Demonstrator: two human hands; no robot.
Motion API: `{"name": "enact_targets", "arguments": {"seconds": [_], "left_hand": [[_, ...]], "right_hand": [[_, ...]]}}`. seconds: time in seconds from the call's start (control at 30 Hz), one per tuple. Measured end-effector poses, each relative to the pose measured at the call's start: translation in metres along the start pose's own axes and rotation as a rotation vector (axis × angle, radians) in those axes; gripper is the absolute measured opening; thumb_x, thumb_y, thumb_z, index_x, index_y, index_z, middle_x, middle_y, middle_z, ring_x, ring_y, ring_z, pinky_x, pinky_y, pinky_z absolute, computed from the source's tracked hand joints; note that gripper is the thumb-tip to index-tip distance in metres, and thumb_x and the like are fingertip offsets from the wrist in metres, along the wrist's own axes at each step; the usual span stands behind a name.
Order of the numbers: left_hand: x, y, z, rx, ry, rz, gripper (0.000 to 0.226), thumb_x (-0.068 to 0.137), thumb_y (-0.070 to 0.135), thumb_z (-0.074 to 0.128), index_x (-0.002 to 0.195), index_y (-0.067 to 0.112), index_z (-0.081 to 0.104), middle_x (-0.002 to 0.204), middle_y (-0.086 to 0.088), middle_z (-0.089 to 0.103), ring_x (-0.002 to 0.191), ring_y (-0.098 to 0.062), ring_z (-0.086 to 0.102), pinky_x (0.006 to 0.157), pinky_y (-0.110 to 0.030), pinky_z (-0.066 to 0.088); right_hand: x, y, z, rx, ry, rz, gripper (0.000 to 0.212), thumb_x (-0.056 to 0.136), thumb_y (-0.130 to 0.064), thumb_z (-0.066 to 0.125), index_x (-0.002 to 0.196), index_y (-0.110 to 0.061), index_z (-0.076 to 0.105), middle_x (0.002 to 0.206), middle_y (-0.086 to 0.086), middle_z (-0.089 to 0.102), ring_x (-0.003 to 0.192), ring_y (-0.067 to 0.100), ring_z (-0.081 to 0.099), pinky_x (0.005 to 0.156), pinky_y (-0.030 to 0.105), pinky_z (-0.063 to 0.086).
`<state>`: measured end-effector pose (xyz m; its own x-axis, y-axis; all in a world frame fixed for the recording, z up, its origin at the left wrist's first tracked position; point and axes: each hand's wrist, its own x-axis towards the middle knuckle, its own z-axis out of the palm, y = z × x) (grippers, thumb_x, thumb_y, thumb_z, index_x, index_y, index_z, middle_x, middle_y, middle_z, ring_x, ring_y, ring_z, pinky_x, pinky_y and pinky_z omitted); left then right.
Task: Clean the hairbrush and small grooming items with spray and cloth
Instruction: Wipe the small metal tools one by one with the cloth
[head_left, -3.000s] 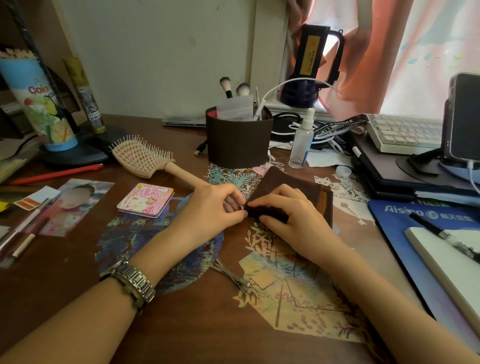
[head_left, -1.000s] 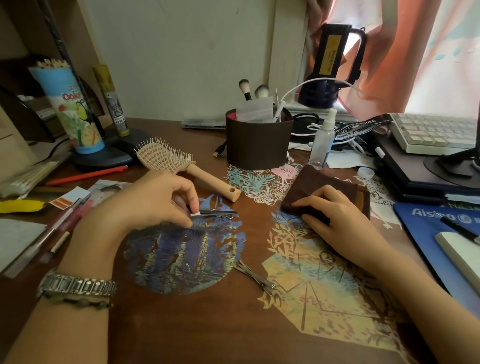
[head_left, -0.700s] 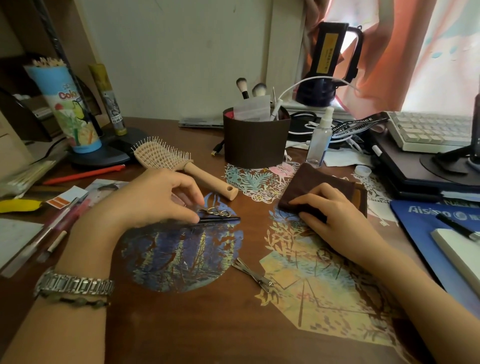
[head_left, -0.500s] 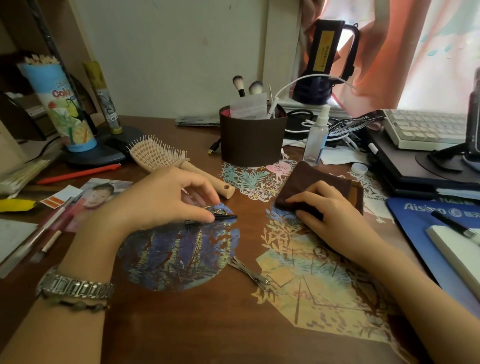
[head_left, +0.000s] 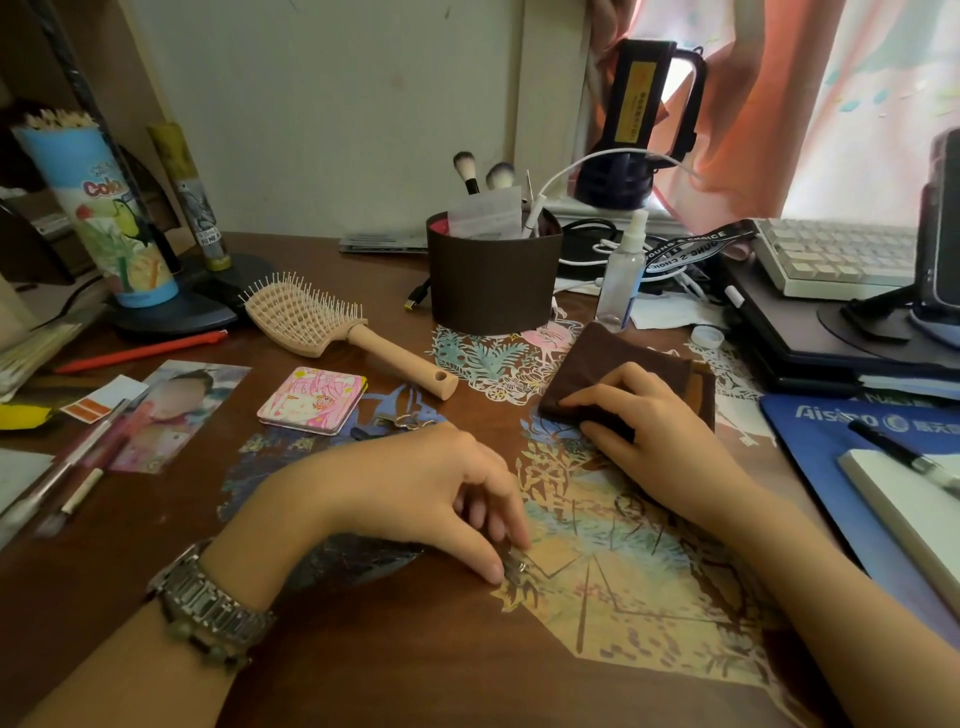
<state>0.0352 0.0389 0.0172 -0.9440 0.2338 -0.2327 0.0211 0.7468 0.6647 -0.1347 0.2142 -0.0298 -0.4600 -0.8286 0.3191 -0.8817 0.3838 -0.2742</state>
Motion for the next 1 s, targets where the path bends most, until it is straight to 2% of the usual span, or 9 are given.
{"name": "enact_targets", "arguments": {"seconds": [0.13,0.33,0.43,0.53,0.7,0.83,1.0], "left_hand": [[0.002,0.000,0.002,-0.029,-0.004,0.021,0.024,0.078,0.024,0.077,0.101,0.025,0.073,0.094,0.007,0.065,0.089,-0.012,0.062,0.077,-0.023,0.051],[0.006,-0.001,0.003,-0.037,0.023,0.014,0.019,0.081,0.024,0.073,0.100,0.025,0.072,0.095,0.009,0.064,0.087,-0.006,0.063,0.076,-0.019,0.052],[0.007,-0.002,0.003,-0.066,0.108,-0.017,0.018,0.080,0.026,0.074,0.098,0.026,0.071,0.093,0.010,0.065,0.082,-0.004,0.063,0.074,-0.020,0.053],[0.010,-0.005,0.003,-0.096,0.230,-0.070,0.017,0.079,0.029,0.074,0.095,0.028,0.068,0.084,0.010,0.065,0.072,0.002,0.060,0.066,-0.013,0.048],[0.017,-0.012,0.005,-0.150,0.383,-0.076,0.029,0.080,0.027,0.074,0.105,0.029,0.061,0.091,0.008,0.064,0.076,-0.001,0.062,0.067,-0.015,0.048],[0.023,-0.015,0.005,-0.176,0.506,-0.099,0.021,0.077,0.028,0.076,0.097,0.028,0.068,0.089,0.006,0.068,0.079,-0.004,0.065,0.069,-0.012,0.049],[0.029,-0.020,0.006,-0.304,0.572,-0.131,0.025,0.081,0.018,0.073,0.105,0.021,0.067,0.085,-0.001,0.072,0.072,-0.007,0.070,0.068,-0.013,0.053]], "right_hand": [[0.000,0.000,0.000,-0.001,0.001,0.000,0.030,0.090,-0.026,0.058,0.119,-0.032,0.060,0.105,-0.008,0.046,0.098,0.015,0.049,0.089,0.033,0.042],[-0.001,0.000,0.001,0.002,0.008,0.003,0.030,0.089,-0.026,0.058,0.119,-0.032,0.061,0.104,-0.007,0.047,0.096,0.017,0.049,0.088,0.035,0.044],[0.000,0.000,0.001,0.001,0.015,0.006,0.030,0.089,-0.025,0.059,0.119,-0.031,0.062,0.104,-0.006,0.048,0.096,0.018,0.049,0.087,0.036,0.044],[0.000,0.000,0.001,-0.004,0.009,0.008,0.030,0.090,-0.025,0.058,0.119,-0.031,0.061,0.104,-0.006,0.048,0.096,0.018,0.049,0.087,0.035,0.043],[0.000,-0.001,0.000,-0.006,0.003,0.006,0.031,0.089,-0.026,0.058,0.119,-0.032,0.061,0.104,-0.007,0.048,0.095,0.017,0.048,0.086,0.035,0.044],[-0.001,-0.001,0.000,-0.006,0.000,0.010,0.031,0.090,-0.026,0.057,0.120,-0.032,0.061,0.105,-0.007,0.048,0.096,0.016,0.048,0.086,0.035,0.044],[0.000,-0.001,0.000,-0.004,-0.006,0.012,0.031,0.090,-0.027,0.057,0.120,-0.031,0.060,0.106,-0.006,0.048,0.096,0.016,0.048,0.087,0.035,0.043]]}}
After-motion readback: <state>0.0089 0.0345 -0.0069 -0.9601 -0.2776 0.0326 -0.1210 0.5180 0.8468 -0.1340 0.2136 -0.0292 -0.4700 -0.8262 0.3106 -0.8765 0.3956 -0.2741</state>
